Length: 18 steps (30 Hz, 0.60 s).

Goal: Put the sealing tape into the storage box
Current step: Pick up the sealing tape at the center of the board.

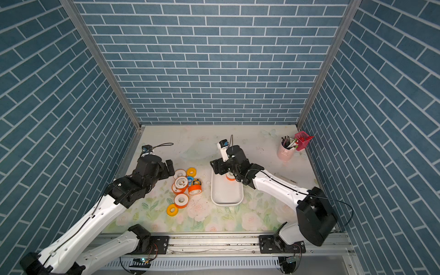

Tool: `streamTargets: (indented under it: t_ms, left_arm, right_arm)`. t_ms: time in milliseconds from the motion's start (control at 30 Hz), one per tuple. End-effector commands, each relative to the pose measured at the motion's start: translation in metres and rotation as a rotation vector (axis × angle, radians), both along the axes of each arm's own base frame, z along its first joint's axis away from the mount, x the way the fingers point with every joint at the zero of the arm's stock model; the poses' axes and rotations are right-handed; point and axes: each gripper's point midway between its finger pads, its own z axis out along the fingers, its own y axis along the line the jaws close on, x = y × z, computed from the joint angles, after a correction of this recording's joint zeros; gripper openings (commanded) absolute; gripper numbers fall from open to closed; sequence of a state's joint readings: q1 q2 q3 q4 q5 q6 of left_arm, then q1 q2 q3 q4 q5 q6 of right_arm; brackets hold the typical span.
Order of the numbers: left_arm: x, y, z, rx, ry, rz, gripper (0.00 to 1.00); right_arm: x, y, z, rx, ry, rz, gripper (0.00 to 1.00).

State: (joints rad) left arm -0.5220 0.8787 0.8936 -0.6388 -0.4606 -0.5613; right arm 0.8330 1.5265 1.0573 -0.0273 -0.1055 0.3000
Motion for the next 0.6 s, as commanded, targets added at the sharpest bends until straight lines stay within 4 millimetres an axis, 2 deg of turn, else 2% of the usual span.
streamTargets:
  t_ms: [0,67,133,267,300,333,567]
  left_arm:
    - [-0.008,0.027,-0.004,0.058,-0.008,0.093,1.00]
    - [-0.008,0.030,0.003,0.057,-0.032,0.099,1.00]
    - [-0.009,0.042,0.005,0.082,-0.050,0.150,1.00]
    - [-0.008,0.055,0.006,0.071,-0.057,0.195,1.00]
    - [-0.009,0.058,0.006,0.069,-0.057,0.206,1.00]
    - [-0.009,0.061,0.007,0.065,-0.061,0.217,1.00]
    - [-0.008,0.068,0.007,0.051,-0.068,0.233,1.00]
  right_arm:
    - [-0.021,0.042,-0.018,-0.098,0.029,0.158,0.81]
    - [-0.021,0.063,-0.027,-0.144,0.013,0.166,0.85]
    - [-0.023,0.085,-0.037,-0.187,-0.021,0.182,0.89]
    - [-0.022,0.117,-0.058,-0.244,-0.017,0.211,0.92]
    - [-0.022,0.124,-0.061,-0.253,-0.022,0.214,0.96]
    - [-0.021,0.131,-0.062,-0.257,-0.030,0.218,1.00]
    - [-0.019,0.155,-0.085,-0.327,-0.036,0.238,1.00]
